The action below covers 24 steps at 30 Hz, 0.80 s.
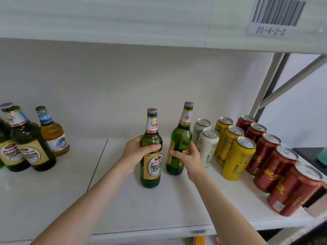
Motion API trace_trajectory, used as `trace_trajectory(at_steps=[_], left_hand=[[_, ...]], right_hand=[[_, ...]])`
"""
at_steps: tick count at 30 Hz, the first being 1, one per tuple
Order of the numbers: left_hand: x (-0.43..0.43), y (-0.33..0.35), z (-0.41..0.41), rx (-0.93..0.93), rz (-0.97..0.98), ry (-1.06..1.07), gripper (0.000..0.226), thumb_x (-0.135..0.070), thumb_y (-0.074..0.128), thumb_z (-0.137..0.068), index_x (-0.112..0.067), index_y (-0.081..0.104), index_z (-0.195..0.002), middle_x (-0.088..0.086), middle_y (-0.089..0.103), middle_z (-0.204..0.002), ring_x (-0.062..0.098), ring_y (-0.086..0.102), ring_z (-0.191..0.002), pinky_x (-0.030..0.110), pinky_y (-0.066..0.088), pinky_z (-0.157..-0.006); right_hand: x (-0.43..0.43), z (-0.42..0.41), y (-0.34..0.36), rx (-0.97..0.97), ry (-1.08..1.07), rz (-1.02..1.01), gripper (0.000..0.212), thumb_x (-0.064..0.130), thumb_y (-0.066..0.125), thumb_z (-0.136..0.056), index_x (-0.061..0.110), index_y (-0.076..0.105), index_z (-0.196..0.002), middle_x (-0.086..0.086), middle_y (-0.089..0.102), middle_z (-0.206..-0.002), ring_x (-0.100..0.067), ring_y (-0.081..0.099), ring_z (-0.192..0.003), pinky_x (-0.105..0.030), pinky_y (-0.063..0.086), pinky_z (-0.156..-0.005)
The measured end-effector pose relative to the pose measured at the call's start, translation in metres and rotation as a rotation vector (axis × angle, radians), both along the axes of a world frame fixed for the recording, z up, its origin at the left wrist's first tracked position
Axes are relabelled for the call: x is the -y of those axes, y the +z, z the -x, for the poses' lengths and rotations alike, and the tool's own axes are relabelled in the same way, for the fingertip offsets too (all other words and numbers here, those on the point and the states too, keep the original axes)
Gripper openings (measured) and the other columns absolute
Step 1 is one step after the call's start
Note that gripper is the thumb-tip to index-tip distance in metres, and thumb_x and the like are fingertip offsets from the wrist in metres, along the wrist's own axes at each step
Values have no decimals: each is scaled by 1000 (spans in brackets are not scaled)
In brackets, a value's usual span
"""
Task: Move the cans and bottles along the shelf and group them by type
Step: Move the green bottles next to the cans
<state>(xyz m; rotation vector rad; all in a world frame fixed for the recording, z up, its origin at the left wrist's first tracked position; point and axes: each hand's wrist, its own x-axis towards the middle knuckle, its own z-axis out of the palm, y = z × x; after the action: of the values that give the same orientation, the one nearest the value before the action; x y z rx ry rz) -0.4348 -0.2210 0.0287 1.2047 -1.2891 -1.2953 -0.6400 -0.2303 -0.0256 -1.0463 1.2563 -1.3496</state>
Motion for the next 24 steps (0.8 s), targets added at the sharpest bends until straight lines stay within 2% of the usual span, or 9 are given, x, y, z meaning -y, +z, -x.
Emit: trace_trajectory(at_steps=[7,11,14,17,21,24], left_hand=[[17,-7,0,-34,49,-42,36,-22,85,-68,-26,70,-101,-1,77,-95,18,74,-86,30,58,-68],[24,-12,1,-37,59,-51,38,-22,86,-69,-26,70,-103,-2,77,-96,17,74,-87,30,58,-69],[28,-16,1,-48,63,-54,38,-21,86,-69,-27,70,-103,-2,77,-97,17,74,-88,26,58,-65],[30,-17,-1,-63,69,-57,37,-20,87,-69,-28,71,-102,-1,77,-98,18,74,-89,24,58,-64],[31,-19,-2,-78,73,-68,33,-18,87,-69,-32,74,-96,1,77,-99,19,74,-89,22,57,-65],[33,-20,-1,-70,80,-75,36,-23,88,-64,-35,73,-96,0,77,-99,17,74,-90,22,57,-65]], right_hand=[[38,0,-2,-18,-48,20,66,16,87,-67,27,56,-124,7,69,-114,-15,62,-108,-38,50,-91],[53,-1,-5,-37,-61,19,69,17,88,-67,28,54,-126,8,68,-114,-14,61,-108,-33,49,-86],[62,-2,-8,-67,-71,9,69,17,88,-67,31,53,-125,11,65,-114,-12,58,-105,-37,48,-92],[68,-2,-8,-88,-62,20,68,16,87,-68,33,51,-123,12,63,-114,-14,56,-107,-36,47,-91],[73,-3,-11,-100,-47,29,72,15,85,-71,26,49,-133,6,62,-123,-18,55,-116,-36,46,-94],[74,-3,-13,-110,-43,28,73,17,84,-73,26,47,-136,6,60,-126,-19,53,-120,-41,46,-100]])
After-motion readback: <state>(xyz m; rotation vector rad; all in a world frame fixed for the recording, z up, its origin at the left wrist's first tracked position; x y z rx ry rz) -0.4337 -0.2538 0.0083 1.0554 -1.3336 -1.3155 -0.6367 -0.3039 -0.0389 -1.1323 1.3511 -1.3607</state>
